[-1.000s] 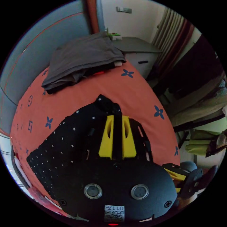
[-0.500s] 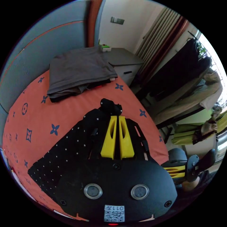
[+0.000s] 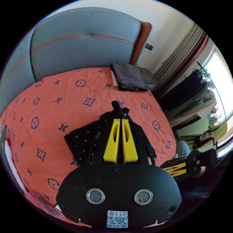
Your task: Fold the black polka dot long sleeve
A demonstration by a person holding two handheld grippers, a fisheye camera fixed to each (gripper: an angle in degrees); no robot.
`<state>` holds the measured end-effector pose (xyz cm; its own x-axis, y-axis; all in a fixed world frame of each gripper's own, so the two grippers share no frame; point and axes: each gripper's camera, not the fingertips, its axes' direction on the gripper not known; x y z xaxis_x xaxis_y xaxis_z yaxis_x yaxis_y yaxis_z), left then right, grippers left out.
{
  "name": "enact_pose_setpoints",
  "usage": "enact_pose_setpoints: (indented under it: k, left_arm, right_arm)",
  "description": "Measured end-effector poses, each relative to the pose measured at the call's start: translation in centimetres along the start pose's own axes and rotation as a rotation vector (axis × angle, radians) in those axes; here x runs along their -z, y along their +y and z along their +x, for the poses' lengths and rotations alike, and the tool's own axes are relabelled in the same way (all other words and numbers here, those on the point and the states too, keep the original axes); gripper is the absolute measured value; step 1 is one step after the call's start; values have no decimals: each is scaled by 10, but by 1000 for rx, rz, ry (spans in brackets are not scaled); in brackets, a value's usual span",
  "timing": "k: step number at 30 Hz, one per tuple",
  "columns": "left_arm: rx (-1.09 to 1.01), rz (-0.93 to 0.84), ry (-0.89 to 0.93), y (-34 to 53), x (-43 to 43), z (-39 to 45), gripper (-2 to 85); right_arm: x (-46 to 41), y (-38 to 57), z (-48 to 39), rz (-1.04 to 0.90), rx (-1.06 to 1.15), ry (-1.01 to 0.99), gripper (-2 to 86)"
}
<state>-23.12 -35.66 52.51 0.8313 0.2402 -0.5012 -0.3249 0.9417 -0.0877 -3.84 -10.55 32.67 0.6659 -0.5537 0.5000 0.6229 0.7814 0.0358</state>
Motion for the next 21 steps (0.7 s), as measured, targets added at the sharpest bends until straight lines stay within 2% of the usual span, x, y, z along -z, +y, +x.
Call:
enact_pose_setpoints:
  k: [10,14,19,21]
  left_arm:
    - [171,10,-45,88,21,-137,16]
    - [216,-69,-138,123,24,-181,73]
    - [219,57,-120,169,79,-218,80]
    - [124,113,-146,178,110,-214,62]
  right_arm:
    - [-99,-76,-43,-122,19,-77,42]
    - [-147,-90,-44,-293,-26,-227,162]
    - [-112,-91,-55,-193,58,-170,171]
    - [-77,-86,-56,-98,80,-128,161]
